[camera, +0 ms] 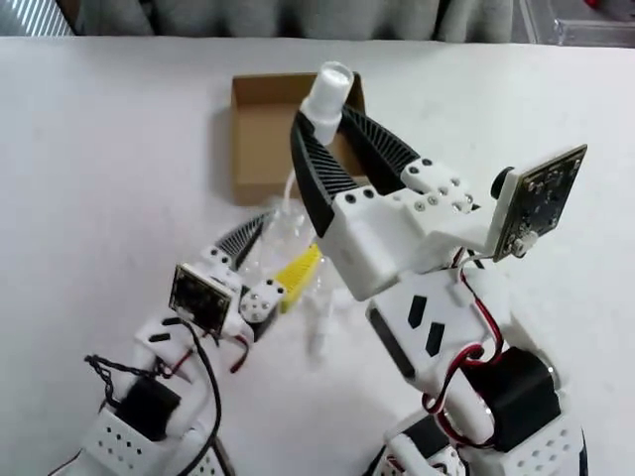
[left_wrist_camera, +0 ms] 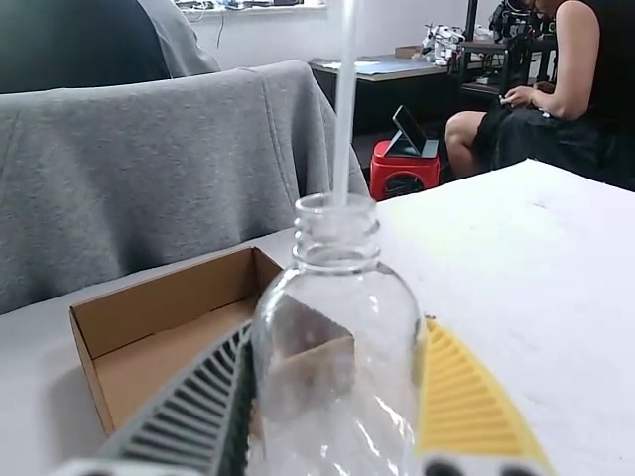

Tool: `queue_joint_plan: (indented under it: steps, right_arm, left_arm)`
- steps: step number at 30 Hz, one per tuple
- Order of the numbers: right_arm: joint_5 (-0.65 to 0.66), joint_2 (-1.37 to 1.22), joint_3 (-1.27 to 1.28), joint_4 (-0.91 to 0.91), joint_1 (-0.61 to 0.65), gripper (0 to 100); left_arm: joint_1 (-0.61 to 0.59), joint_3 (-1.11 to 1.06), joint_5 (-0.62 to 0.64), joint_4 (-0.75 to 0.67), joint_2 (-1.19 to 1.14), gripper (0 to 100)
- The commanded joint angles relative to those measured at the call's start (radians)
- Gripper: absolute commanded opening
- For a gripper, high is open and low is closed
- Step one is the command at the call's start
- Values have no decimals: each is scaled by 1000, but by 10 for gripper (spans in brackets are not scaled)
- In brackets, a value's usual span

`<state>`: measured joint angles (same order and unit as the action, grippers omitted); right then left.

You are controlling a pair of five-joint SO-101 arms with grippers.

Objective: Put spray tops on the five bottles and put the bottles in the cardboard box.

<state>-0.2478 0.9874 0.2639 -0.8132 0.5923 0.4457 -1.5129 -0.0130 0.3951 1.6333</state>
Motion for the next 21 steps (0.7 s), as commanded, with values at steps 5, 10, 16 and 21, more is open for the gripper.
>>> queue_joint_plan:
  steps: [5, 10, 16, 21]
  right_arm:
    - [0, 10, 49, -45, 1, 16]
    - [0, 10, 146, 5, 2, 16]
    - [0, 10, 264, 56, 10, 19]
    - [0, 10, 287, 45, 15, 21]
  left_arm:
    - [10, 5, -11, -21, 16, 20]
    - [10, 5, -11, -21, 16, 20]
    - [10, 5, -11, -21, 16, 20]
    - [10, 5, -11, -21, 16, 20]
